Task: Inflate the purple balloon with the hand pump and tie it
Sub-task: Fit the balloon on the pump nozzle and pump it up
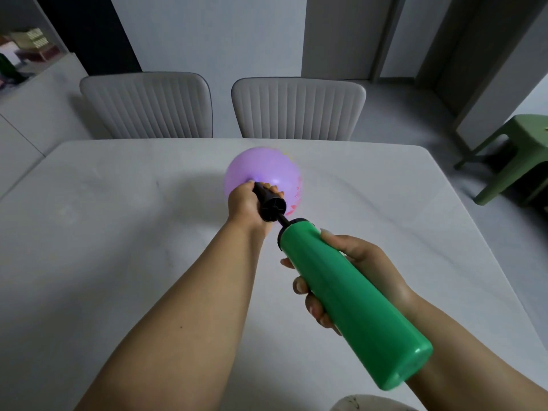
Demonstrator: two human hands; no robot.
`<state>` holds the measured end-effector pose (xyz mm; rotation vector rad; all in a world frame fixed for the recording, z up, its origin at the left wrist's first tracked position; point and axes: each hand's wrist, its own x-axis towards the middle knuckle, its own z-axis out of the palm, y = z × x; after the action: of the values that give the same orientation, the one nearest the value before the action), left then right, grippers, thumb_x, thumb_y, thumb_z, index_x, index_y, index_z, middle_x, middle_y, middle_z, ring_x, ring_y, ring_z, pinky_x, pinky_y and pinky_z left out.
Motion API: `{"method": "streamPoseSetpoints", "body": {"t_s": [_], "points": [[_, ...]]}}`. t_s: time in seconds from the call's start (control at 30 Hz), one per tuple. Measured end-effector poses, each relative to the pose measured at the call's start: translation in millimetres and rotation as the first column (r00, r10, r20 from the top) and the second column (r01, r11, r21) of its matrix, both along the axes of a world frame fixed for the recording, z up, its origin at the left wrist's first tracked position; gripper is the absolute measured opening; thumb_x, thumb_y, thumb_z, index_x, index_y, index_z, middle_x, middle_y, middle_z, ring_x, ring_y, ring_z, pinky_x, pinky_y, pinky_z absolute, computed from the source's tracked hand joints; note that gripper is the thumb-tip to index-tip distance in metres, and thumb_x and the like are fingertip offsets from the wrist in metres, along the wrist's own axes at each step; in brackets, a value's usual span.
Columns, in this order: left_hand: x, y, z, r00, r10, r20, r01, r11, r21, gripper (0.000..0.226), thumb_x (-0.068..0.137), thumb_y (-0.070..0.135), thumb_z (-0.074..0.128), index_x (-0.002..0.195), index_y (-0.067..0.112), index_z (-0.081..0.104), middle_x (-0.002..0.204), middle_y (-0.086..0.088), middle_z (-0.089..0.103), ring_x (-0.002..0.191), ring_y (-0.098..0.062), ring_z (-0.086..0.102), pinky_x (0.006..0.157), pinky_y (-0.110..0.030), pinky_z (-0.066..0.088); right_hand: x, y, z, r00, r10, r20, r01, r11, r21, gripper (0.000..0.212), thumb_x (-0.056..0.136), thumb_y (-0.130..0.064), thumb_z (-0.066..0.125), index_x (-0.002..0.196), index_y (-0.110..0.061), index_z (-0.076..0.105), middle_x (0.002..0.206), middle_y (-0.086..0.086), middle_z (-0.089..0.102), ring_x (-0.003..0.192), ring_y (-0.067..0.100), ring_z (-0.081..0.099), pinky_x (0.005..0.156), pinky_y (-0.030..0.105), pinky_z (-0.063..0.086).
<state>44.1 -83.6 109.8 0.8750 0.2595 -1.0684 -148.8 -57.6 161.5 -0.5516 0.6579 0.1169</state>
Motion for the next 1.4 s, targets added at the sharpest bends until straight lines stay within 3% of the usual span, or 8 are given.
{"method": "streamPoseSetpoints", "body": {"t_s": [0.17,0.27,0.43,0.57,0.83,1.0,1.17,1.4], "points": [[-16.5,-6.6,7.1,1.0,-0.027,-0.016,0.027,1.0,0.001,0.041,0.102,0.018,0.026,0.062,0.012,0.034,0.059,-0.003,0.038,0.055,-0.016,0.037,0.065,-0.025,0.039,21.9,-14.6,-0.6,0.999,-0.036,-0.031,0.035,0.999,-0.029,0.045,0.081,-0.042,0.048,0.097,-0.002,0.06,0.067,0.015,0.06,0.044,0.027,0.06,0.046,0.024,0.052],[-18.1,-5.9,5.3,0.997,-0.081,0.002,0.081,0.997,0.001,0.041,0.101,0.019,0.028,0.061,0.013,0.035,0.039,-0.001,0.044,0.051,-0.015,0.037,0.055,-0.024,0.038,32.4,-17.6,-6.5,0.997,-0.068,-0.022,0.067,0.997,-0.039,0.046,0.082,-0.042,0.048,0.1,-0.001,0.058,0.068,0.016,0.06,0.044,0.027,0.06,0.046,0.024,0.052],[-5.2,-1.5,-2.9,1.0,-0.019,-0.021,0.019,1.0,-0.014,0.039,0.101,0.017,0.031,0.064,0.01,0.04,0.048,-0.002,0.045,0.043,-0.014,0.044,0.05,-0.02,0.044,11.3,-8.9,-9.0,0.999,-0.04,-0.033,0.041,0.999,0.01,0.047,0.079,-0.044,0.052,0.099,-0.002,0.061,0.068,0.014,0.06,0.046,0.027,0.06,0.048,0.025,0.052],[-5.4,2.9,-8.4,0.998,-0.003,-0.061,0.0,0.999,-0.04,0.04,0.103,0.019,0.031,0.067,0.008,0.044,0.051,-0.005,0.046,0.05,-0.016,0.044,0.055,-0.03,0.049,-1.8,-8.2,-7.3,0.999,0.026,-0.023,-0.026,0.999,0.027,0.046,0.079,-0.043,0.05,0.1,-0.003,0.061,0.068,0.014,0.061,0.045,0.027,0.061,0.046,0.026,0.052],[-18.8,-7.1,-5.0,0.997,-0.071,-0.038,0.071,0.997,0.0,0.041,0.101,0.023,0.03,0.062,0.012,0.038,0.045,0.0,0.046,0.051,-0.014,0.041,0.055,-0.025,0.038,28.2,-23.6,-16.7,0.999,-0.037,-0.025,0.036,0.999,-0.032,0.046,0.08,-0.043,0.05,0.101,-0.002,0.059,0.068,0.015,0.061,0.046,0.027,0.06,0.047,0.025,0.053],[-4.9,-4.2,-2.9,0.999,-0.015,-0.045,0.014,1.0,-0.025,0.04,0.102,0.022,0.032,0.066,0.01,0.044,0.048,-0.001,0.048,0.033,-0.013,0.048,0.048,-0.019,0.043,2.8,-11.0,-15.0,1.0,-0.009,-0.009,0.009,1.0,-0.012,0.048,0.073,-0.043,0.054,0.099,-0.003,0.062,0.069,0.014,0.061,0.045,0.027,0.061,0.046,0.025,0.052],[-9.4,-3.0,-4.7,0.999,-0.007,-0.042,0.007,1.0,-0.006,0.042,0.103,0.021,0.029,0.065,0.01,0.042,0.058,-0.003,0.044,0.035,-0.014,0.048,0.047,-0.018,0.044,-3.8,-10.0,-14.1,0.999,0.047,-0.001,-0.047,0.999,0.006,0.047,0.076,-0.042,0.05,0.1,-0.004,0.061,0.068,0.014,0.062,0.045,0.028,0.062,0.045,0.026,0.051],[-16.9,-3.4,-7.5,0.997,-0.064,-0.032,0.064,0.998,0.0,0.042,0.102,0.023,0.029,0.063,0.012,0.038,0.035,0.0,0.046,0.053,-0.015,0.04,0.056,-0.025,0.037,28.9,-19.2,-17.8,0.998,-0.049,-0.031,0.049,0.999,0.016,0.048,0.081,-0.044,0.049,0.105,-0.002,0.057,0.068,0.015,0.061,0.046,0.026,0.061,0.046,0.025,0.052]]}}
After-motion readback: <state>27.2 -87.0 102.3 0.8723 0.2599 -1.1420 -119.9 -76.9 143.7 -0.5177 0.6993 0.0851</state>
